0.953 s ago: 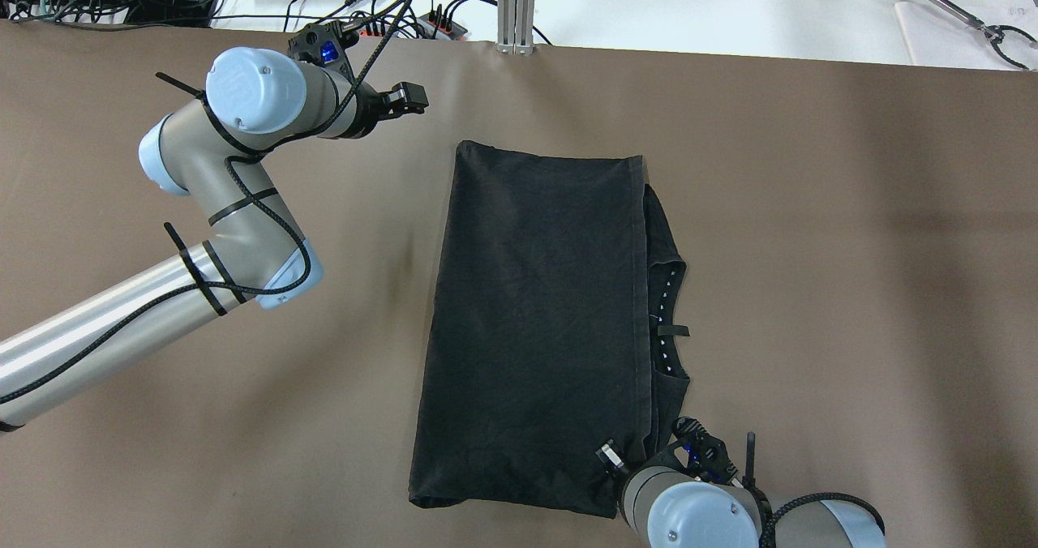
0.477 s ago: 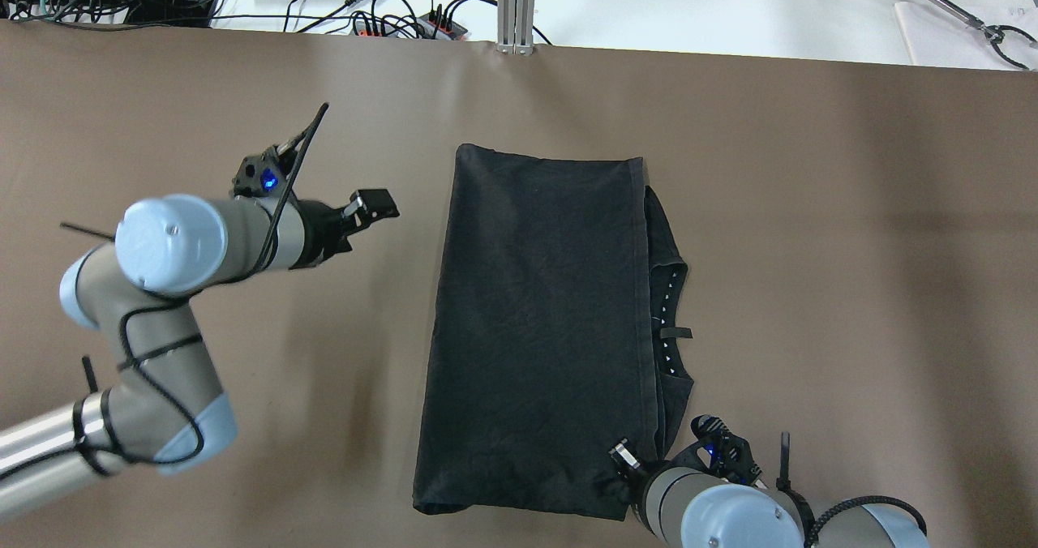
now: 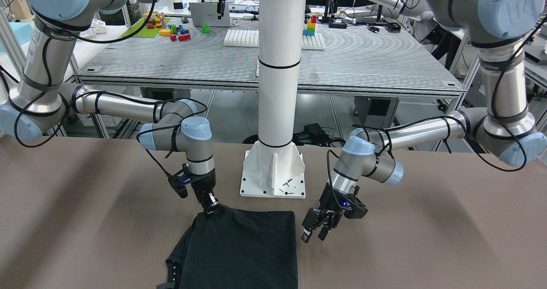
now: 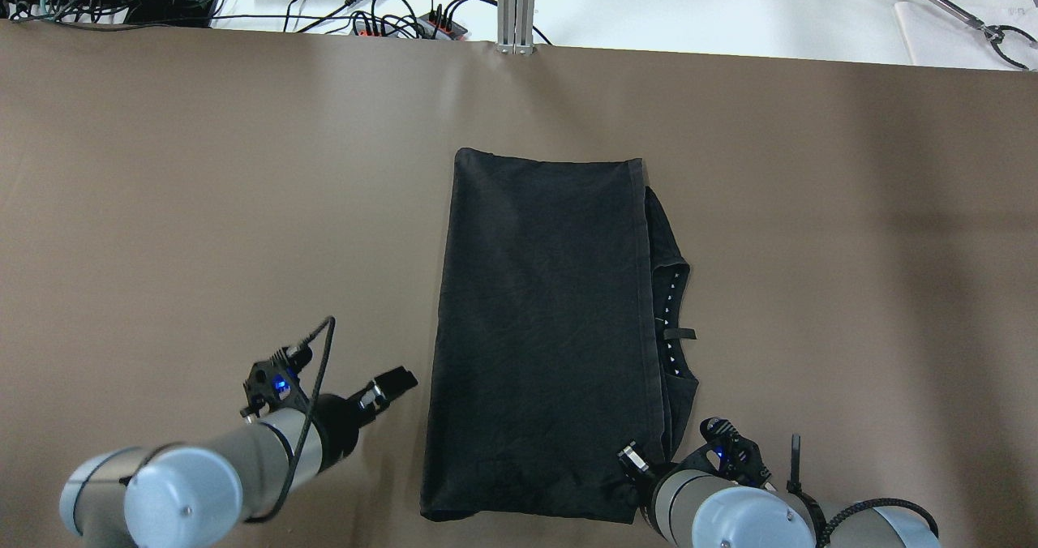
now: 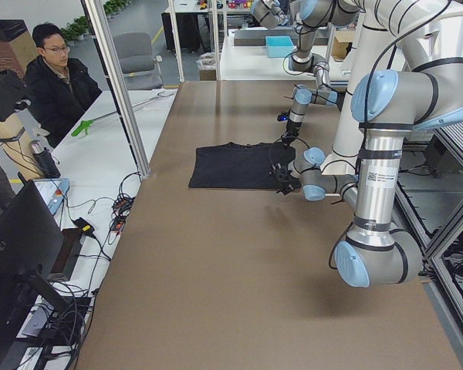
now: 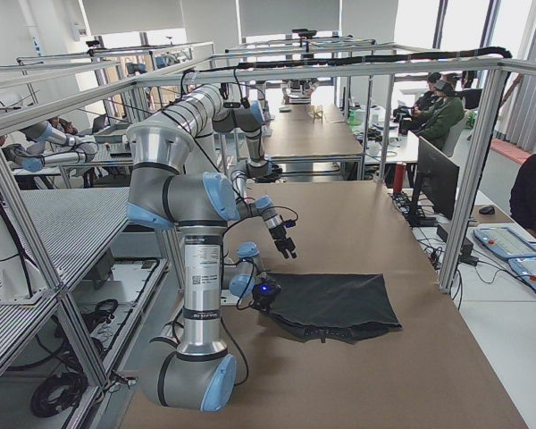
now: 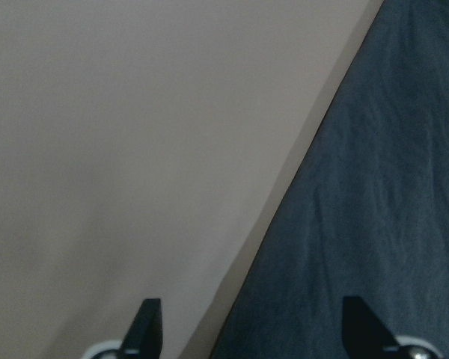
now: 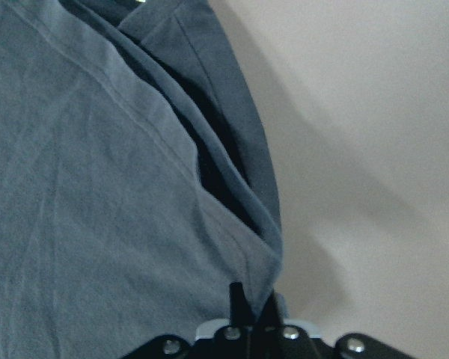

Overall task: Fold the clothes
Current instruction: 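Grasp the shirt's near end with the right gripper while the left gripper moves to it, then lift the near end with both grippers and fold it away from the robot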

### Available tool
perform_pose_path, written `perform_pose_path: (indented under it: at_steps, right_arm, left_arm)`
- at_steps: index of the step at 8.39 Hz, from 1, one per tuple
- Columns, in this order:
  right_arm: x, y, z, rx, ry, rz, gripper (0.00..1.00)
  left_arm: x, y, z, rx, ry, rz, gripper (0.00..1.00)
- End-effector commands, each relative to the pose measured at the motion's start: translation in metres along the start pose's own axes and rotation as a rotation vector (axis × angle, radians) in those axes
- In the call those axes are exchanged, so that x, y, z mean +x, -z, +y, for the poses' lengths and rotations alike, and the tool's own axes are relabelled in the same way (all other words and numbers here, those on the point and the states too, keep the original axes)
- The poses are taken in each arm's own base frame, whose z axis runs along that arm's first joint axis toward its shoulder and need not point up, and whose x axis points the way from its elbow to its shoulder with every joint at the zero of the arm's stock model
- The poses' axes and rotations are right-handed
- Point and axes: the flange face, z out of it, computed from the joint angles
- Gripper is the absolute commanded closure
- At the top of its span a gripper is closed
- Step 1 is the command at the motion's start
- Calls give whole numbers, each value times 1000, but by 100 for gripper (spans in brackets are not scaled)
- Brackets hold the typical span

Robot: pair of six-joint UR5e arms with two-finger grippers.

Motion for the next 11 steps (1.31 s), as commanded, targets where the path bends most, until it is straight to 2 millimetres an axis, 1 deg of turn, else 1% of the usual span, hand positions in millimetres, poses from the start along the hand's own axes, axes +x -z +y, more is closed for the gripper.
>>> perform_pose_path:
  at_steps: [1, 2, 3, 4, 5, 6, 7, 8, 9, 10, 11]
  right_arm:
    - [1, -1, 0, 0, 1, 4, 100]
    - [1, -1, 0, 0, 1, 4, 100]
    - [2, -2, 1, 1, 2, 5, 100]
    - [1, -2, 0, 2, 1, 4, 100]
    - [1, -2, 0, 2, 3, 4, 100]
    - [2, -2, 1, 0, 2, 4, 100]
    - [2, -2, 0, 2, 3, 4, 100]
    - [2, -2, 0, 2, 3, 4, 100]
    - [2, -2, -1, 3, 2, 3, 100]
    - [2, -2, -1, 4, 2, 4, 100]
    - [1, 1, -1, 0, 1, 0, 100]
  left_arm:
    - [-39, 9, 98, -72, 27, -21, 25]
    - [-46, 9, 112, -80, 39, -27, 29]
    - [-42, 6, 118, -87, 61, -24, 31]
    - [-44, -5, 124, -80, 60, -34, 34]
    - [-37, -7, 127, -69, 74, -18, 38]
    - [-38, -7, 127, -67, 72, -20, 42]
    - [-36, -7, 127, -67, 76, -17, 57]
    - [-35, -5, 125, -70, 83, -13, 84]
    - [-33, -3, 123, -70, 86, -11, 100]
    - [-33, 0, 120, -74, 88, -10, 100]
    - [-26, 7, 119, -84, 95, 1, 100]
